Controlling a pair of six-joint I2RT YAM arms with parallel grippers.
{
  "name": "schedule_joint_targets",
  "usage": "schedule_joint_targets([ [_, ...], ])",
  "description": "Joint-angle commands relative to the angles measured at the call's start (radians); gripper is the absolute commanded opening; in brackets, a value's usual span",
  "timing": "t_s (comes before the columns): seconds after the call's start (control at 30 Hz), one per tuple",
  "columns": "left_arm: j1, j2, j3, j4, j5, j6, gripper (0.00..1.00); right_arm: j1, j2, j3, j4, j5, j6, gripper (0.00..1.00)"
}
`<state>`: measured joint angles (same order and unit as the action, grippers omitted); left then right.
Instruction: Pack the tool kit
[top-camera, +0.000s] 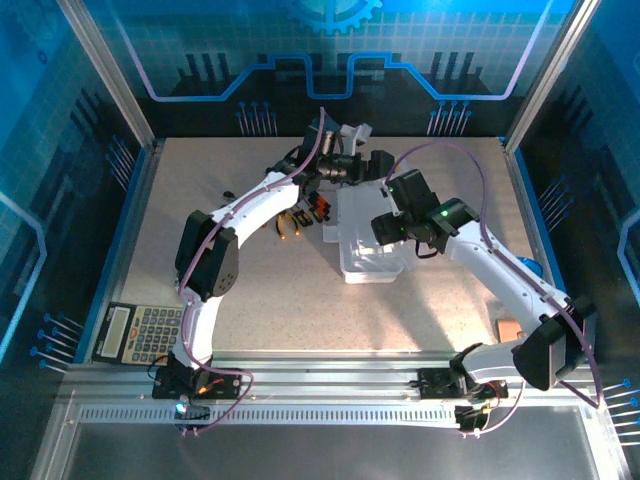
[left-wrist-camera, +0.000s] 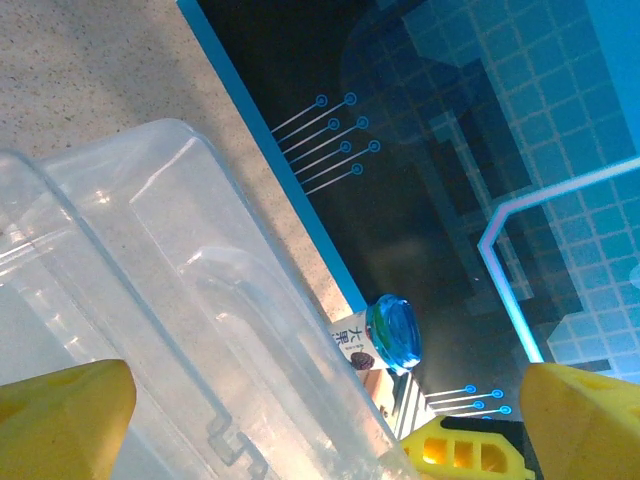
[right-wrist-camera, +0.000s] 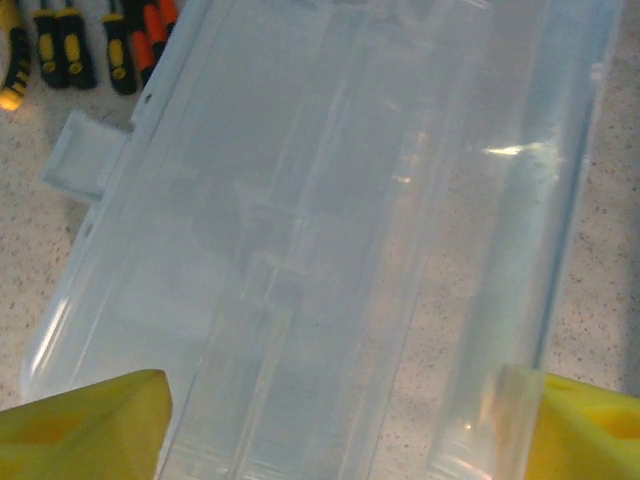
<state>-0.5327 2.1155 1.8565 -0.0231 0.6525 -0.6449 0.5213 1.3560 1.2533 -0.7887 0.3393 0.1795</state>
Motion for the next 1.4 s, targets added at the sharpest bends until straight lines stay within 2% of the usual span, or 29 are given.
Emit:
schedule_joint_targets([
  [0.0,0.013,-0.013,0.03,-0.039,0.017,0.044,0.99,-0.006,-0.007,0.012,-0.011,-0.009,0.006,0.74],
  [0.2,0.042,-0.06,-0.006,-0.097,-0.011,0.106,0.99,-0.044,-0.046,0.001,-0.017,-0.001,0.024,0.62],
  [0.47,0.056,-0.158,-0.162,-0.105,-0.054,0.154,0.99,-0.143,-0.112,-0.046,0.022,-0.012,0.056,0.52],
  [0.57,0.066,-0.196,-0.208,-0.111,-0.069,0.173,0.99,-0.238,-0.164,-0.099,0.086,-0.104,0.066,0.5],
  [0.67,0.076,-0.231,-0.252,-0.121,-0.083,0.192,0.99,-0.344,-0.21,-0.17,0.185,-0.262,0.078,0.48],
  [0.87,0.092,-0.285,-0.356,-0.112,-0.091,0.202,0.99,-0.45,-0.227,-0.264,0.334,-0.463,0.109,0.48],
  [1.17,0.1,-0.328,-0.483,-0.109,-0.117,0.219,0.99,-0.558,-0.225,-0.295,0.423,-0.59,0.152,0.48],
  [1.37,0.103,-0.333,-0.535,-0.084,-0.116,0.211,0.99,-0.668,-0.21,-0.404,0.561,-0.725,0.233,0.5],
])
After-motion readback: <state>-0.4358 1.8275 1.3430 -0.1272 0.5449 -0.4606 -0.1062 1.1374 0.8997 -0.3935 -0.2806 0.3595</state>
